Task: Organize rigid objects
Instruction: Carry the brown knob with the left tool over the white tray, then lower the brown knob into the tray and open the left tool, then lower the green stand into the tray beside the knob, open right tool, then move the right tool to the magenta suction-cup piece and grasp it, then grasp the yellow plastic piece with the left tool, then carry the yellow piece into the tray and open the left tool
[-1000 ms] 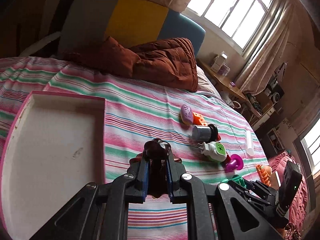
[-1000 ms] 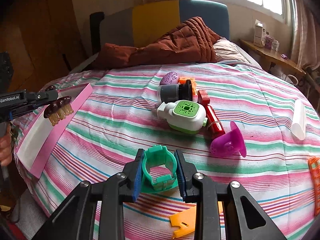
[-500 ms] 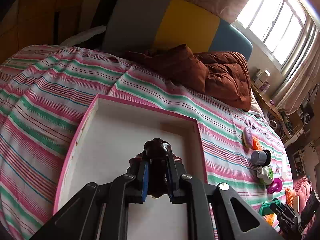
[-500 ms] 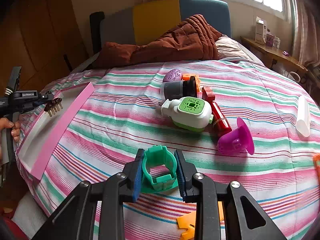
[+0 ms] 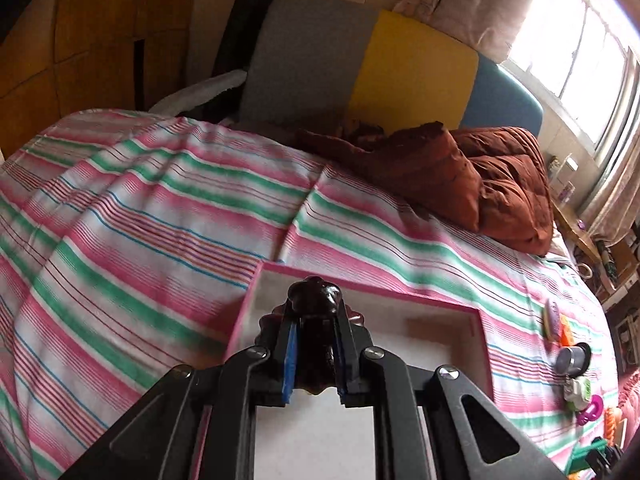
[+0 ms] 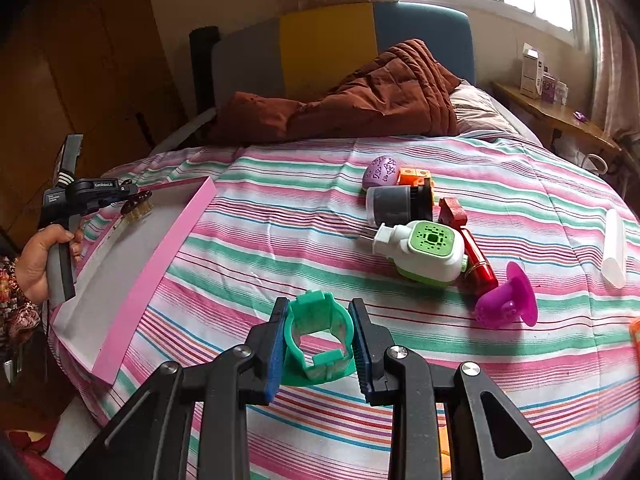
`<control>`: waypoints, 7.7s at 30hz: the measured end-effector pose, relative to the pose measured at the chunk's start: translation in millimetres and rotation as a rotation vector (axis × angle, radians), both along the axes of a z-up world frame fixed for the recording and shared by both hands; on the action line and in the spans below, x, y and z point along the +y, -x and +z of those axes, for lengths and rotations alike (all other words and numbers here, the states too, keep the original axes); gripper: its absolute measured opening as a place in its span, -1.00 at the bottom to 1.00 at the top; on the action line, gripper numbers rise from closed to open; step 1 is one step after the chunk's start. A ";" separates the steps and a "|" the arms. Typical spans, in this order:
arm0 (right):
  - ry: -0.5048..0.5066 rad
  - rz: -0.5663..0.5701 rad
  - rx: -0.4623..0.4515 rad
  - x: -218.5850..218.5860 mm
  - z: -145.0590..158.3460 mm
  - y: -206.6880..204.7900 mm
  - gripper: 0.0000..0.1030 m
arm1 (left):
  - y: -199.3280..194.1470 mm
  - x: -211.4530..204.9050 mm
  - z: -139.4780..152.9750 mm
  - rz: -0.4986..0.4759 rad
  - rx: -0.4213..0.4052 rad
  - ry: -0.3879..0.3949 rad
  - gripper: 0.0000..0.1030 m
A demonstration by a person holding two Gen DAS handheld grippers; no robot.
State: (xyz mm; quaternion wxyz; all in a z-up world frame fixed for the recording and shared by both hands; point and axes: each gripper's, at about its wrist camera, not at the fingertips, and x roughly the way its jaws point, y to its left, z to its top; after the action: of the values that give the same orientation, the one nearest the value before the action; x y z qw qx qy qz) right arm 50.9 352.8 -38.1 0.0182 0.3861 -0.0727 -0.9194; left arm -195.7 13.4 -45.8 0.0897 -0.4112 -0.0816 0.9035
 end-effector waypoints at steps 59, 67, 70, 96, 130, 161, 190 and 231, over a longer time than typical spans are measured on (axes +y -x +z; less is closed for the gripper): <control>-0.095 0.367 -0.023 -218.6 5.4 218.4 -0.01 | -140.9 -21.7 -22.3 -0.091 -0.154 -0.132 -0.16; 0.010 0.276 -0.035 -183.0 17.6 185.2 0.03 | -146.7 -6.1 -22.4 -0.121 -0.156 -0.135 -0.16; 0.020 0.256 -0.047 -176.9 19.1 171.3 0.08 | -151.0 -2.3 -20.9 -0.138 -0.148 -0.138 -0.16; 0.015 0.045 -0.064 -62.5 14.1 29.1 0.15 | -192.1 62.6 11.1 -0.335 -0.072 -0.110 -0.16; 0.163 -0.602 -0.162 224.2 -25.9 -19.4 0.15 | -227.2 162.2 14.3 -0.572 -0.095 -0.001 -0.16; 0.044 -0.377 -0.086 181.8 -29.0 -7.3 -0.39 | -257.7 231.3 15.2 -0.745 -0.063 0.097 -0.16; 0.026 -0.397 -0.136 181.2 -26.0 -8.7 -0.39 | -279.1 366.3 -26.6 -1.057 -0.102 0.131 -0.16; -0.071 -0.330 -0.115 152.4 -24.8 -7.4 -0.40 | -174.9 180.0 36.5 -0.585 -0.021 -0.130 -0.50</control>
State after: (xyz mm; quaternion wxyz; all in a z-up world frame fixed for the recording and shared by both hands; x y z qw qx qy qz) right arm 58.4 505.2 -62.9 -0.1509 0.4214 -0.1034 -0.8882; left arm -20.7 193.4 -9.3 0.3717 -0.4199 -0.0181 0.8278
